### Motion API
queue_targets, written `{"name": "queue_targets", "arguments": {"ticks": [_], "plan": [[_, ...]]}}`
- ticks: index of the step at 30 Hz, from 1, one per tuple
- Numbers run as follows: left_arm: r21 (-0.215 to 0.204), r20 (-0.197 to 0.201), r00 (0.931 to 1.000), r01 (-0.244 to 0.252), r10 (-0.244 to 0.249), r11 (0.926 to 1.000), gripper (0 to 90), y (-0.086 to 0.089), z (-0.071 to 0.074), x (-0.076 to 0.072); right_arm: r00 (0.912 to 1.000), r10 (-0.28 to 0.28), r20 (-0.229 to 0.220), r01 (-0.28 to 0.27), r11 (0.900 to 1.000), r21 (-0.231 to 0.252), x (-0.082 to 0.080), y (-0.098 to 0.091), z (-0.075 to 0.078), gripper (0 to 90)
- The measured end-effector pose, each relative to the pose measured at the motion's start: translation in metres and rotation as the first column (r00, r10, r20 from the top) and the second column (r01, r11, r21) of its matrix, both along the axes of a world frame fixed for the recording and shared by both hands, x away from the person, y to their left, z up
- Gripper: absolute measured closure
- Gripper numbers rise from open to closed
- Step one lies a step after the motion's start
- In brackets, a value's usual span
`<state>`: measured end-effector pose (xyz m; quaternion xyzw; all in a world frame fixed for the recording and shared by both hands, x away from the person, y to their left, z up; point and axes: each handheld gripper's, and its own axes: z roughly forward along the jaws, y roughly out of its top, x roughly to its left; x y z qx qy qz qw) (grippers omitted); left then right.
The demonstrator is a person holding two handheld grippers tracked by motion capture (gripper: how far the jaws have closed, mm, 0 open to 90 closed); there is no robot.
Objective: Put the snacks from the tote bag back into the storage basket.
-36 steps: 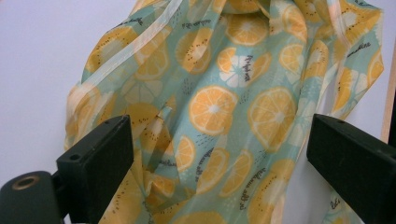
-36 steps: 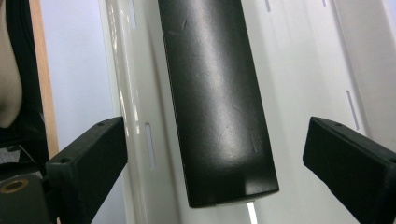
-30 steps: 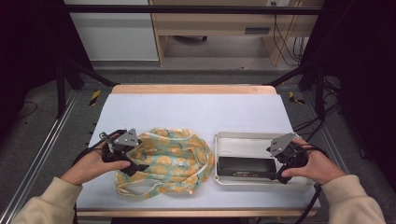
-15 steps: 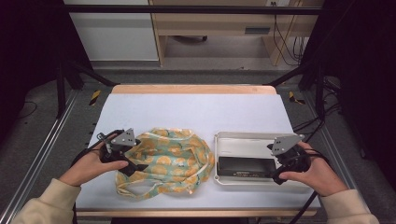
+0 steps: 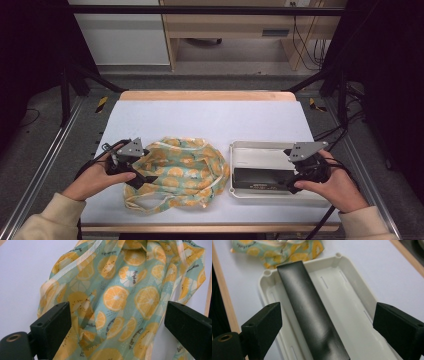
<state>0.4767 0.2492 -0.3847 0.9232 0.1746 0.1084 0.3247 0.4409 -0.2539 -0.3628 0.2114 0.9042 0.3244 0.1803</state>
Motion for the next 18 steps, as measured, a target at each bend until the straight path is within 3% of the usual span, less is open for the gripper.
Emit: {"name": "queue_targets", "arguments": {"ticks": [11,18], "plan": [[-0.006,0.015,0.9999,-0.008,0.008,0.9999,7.2,-0.002,0.004,-0.004,0.9946,-0.102,0.019,0.101,0.9923,0.072,-0.002,0.014,0.017,8.2],[-0.017,0.018,0.9997,-0.015,0.015,0.9997,6.8,-0.002,0.004,-0.005,0.9856,-0.168,0.02,0.165,0.9803,0.109,0.01,0.023,0.019,8.1]]}}
